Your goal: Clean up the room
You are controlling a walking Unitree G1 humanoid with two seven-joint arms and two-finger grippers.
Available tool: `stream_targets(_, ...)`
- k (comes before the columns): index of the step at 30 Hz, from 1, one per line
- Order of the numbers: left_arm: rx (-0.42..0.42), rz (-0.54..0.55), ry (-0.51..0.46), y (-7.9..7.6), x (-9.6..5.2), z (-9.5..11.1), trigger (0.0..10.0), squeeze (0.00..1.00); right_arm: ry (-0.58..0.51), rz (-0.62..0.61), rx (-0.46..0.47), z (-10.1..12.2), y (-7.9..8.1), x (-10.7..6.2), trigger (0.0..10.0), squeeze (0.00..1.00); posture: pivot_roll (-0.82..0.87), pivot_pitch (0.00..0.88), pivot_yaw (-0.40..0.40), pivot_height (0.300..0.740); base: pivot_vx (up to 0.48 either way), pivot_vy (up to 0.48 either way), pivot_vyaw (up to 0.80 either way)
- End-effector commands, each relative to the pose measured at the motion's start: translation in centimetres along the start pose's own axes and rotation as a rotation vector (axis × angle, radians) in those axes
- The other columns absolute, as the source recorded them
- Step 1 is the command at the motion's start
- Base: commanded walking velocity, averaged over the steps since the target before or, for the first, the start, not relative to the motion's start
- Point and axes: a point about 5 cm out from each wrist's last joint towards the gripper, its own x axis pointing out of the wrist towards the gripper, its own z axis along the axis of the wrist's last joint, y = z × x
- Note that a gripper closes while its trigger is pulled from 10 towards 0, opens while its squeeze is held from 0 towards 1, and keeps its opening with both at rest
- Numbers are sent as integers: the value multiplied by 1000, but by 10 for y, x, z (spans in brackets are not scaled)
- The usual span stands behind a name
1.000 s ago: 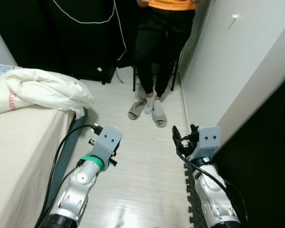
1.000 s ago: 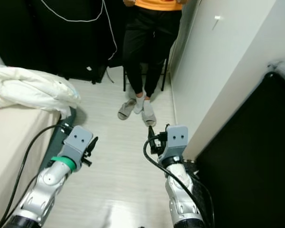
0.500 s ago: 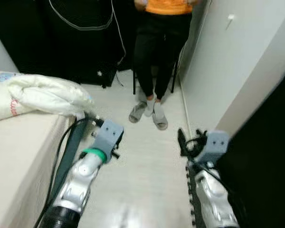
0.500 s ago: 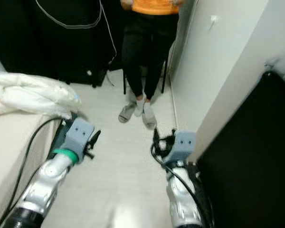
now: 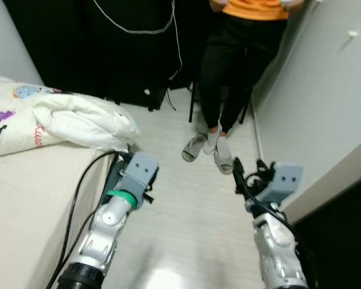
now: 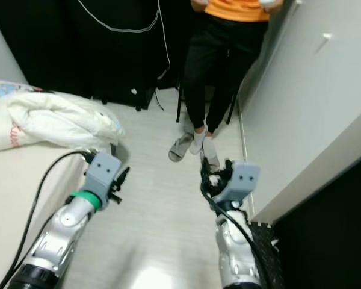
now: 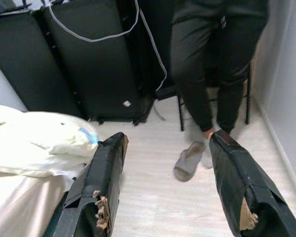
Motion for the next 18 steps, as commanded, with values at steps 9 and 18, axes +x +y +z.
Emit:
stream_targets(9, -31, -42, -12, -11, 2, 4, 10000, 0, 19, -27, -23, -2, -12, -4, 10000, 0, -7, 80, 58, 740, 0, 0, 0)
stream_targets(18, -32, -30, -4, -10, 5, 5, 10000, 0, 20, -27, -19, -2, -12, -5, 10000, 0, -9, 79, 63, 740, 0, 0, 0)
